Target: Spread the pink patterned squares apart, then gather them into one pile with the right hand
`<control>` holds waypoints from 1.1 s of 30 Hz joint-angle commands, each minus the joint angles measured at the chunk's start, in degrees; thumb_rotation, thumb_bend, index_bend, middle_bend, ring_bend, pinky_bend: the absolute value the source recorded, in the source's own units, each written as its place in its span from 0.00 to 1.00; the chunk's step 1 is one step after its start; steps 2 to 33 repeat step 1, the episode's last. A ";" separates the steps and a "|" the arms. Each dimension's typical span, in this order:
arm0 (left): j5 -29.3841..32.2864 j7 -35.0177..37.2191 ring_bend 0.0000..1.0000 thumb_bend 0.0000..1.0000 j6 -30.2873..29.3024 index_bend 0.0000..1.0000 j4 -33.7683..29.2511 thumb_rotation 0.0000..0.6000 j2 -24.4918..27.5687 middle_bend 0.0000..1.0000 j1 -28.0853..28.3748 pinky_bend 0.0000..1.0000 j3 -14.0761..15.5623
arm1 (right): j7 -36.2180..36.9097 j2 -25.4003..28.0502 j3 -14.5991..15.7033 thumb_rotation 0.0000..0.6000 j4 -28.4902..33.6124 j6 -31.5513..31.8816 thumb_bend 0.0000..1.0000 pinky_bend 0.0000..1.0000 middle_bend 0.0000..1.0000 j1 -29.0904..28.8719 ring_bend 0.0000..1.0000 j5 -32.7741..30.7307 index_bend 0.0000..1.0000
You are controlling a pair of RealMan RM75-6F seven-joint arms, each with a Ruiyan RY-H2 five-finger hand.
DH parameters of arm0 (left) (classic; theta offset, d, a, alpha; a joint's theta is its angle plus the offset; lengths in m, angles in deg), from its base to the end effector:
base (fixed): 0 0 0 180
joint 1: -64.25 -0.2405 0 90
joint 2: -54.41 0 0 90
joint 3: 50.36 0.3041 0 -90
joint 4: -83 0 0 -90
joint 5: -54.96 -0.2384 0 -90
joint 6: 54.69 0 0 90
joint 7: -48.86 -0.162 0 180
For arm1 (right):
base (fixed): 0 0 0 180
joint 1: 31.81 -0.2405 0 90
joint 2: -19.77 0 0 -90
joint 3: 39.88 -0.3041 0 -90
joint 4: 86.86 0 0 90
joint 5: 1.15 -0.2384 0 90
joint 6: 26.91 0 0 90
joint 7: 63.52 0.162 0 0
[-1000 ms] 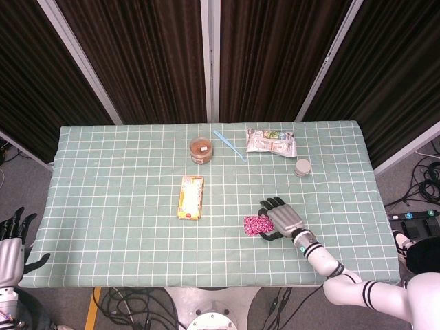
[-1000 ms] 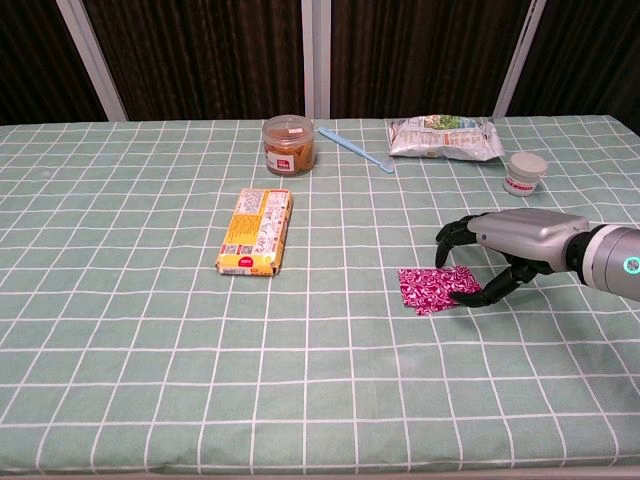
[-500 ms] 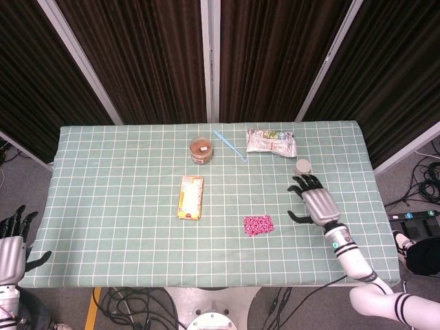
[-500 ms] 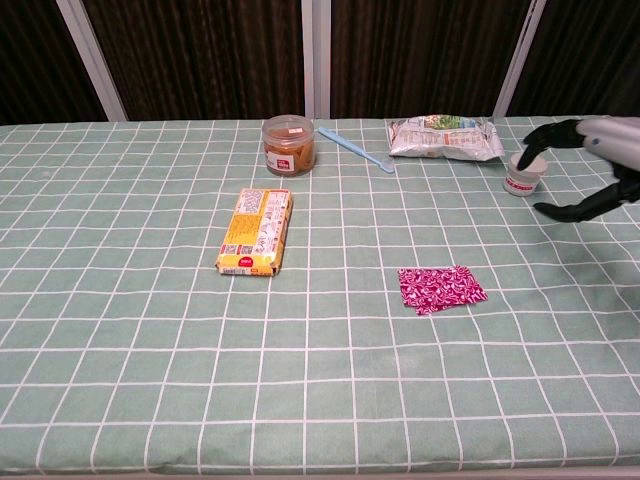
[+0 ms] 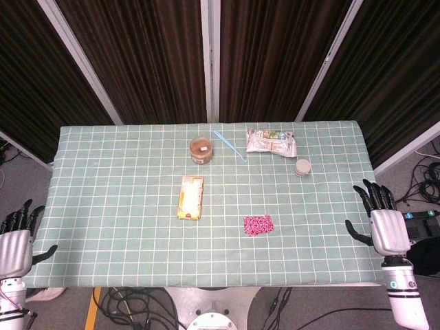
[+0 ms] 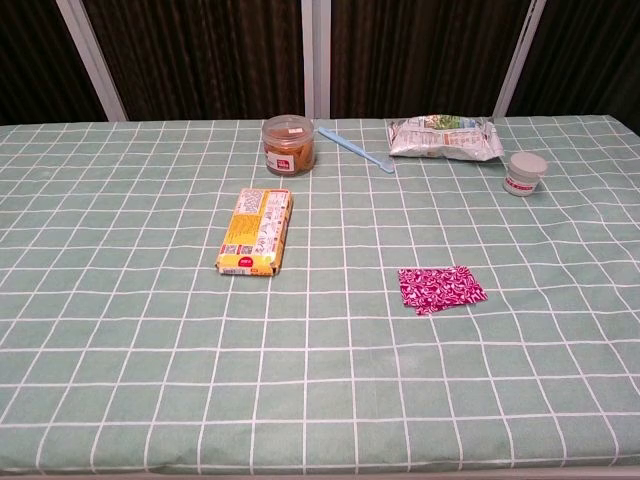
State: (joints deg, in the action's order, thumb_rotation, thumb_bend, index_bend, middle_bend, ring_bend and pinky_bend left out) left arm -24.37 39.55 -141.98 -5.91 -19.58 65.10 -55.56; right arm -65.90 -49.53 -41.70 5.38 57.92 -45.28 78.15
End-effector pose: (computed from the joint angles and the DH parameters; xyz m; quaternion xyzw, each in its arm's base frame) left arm -0.3863 0.1864 0.1128 -0.5389 -0.4027 -0.3476 0.6532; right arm -0.3416 -0.2531 0.1223 0.5874 -0.3923 0.4169 0.5721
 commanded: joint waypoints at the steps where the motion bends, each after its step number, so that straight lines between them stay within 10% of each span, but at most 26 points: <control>1: -0.03 -0.03 0.14 0.16 0.12 0.21 -0.10 1.00 0.05 0.15 0.14 0.15 -0.01 | 0.56 0.36 0.33 0.86 0.61 1.15 0.25 0.00 0.02 1.17 0.00 1.20 0.12; 33: -0.03 -0.03 0.14 0.16 0.12 0.21 -0.10 1.00 0.05 0.15 0.14 0.15 -0.01 | 0.56 0.36 0.33 0.86 0.61 1.15 0.25 0.00 0.02 1.17 0.00 1.20 0.12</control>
